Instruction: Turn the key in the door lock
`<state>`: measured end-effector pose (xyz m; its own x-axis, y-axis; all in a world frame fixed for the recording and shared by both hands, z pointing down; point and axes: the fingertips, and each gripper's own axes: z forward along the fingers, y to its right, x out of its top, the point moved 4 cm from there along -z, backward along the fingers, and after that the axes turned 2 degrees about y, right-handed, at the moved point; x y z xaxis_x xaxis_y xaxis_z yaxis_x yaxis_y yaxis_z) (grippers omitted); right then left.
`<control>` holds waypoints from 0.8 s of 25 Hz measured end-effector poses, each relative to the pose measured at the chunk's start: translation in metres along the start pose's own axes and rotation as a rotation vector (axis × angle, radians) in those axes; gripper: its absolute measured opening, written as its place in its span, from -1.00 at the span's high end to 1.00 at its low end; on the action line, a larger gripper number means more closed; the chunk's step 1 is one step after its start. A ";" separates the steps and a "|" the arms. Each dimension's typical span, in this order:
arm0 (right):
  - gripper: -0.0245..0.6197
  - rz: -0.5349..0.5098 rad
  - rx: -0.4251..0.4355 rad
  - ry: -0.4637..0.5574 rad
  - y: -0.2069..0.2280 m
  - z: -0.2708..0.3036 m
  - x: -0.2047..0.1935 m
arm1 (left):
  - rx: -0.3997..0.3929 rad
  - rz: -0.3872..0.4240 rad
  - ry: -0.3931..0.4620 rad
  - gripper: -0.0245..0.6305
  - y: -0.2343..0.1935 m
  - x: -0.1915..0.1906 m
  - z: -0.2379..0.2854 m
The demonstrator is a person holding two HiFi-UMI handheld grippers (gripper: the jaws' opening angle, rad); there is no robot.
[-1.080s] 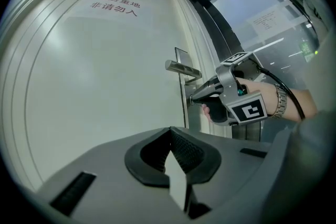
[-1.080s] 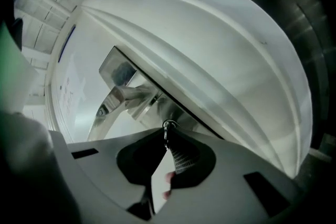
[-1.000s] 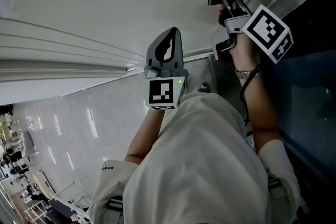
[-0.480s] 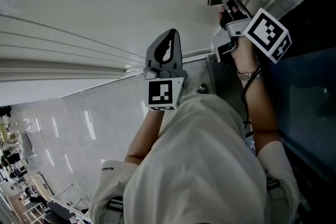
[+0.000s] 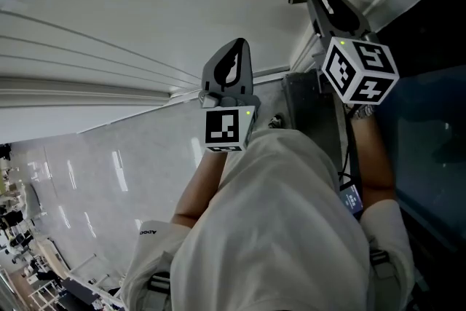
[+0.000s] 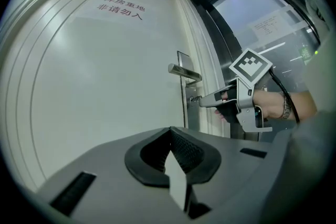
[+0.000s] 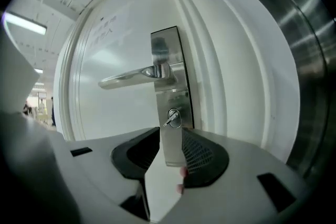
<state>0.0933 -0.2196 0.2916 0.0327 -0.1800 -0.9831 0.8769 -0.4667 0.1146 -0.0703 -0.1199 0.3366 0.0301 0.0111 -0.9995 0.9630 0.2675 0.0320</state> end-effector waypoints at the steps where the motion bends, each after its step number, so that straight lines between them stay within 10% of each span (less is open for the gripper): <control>1: 0.59 -0.063 -0.016 -0.006 0.001 -0.002 0.000 | 0.000 -0.001 0.001 0.91 0.000 0.000 -0.001; 14: 0.59 -1.199 -0.241 -0.029 -0.014 -0.009 0.008 | 0.005 -0.026 0.013 0.91 -0.001 0.002 -0.008; 20: 0.59 -1.425 -0.193 -0.115 -0.018 -0.001 0.004 | 0.011 -0.044 0.013 0.91 -0.005 0.002 -0.011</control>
<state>0.0780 -0.2112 0.2855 -0.9393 0.2588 -0.2250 0.1804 -0.1851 -0.9660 -0.0782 -0.1105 0.3346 -0.0159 0.0121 -0.9998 0.9662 0.2575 -0.0123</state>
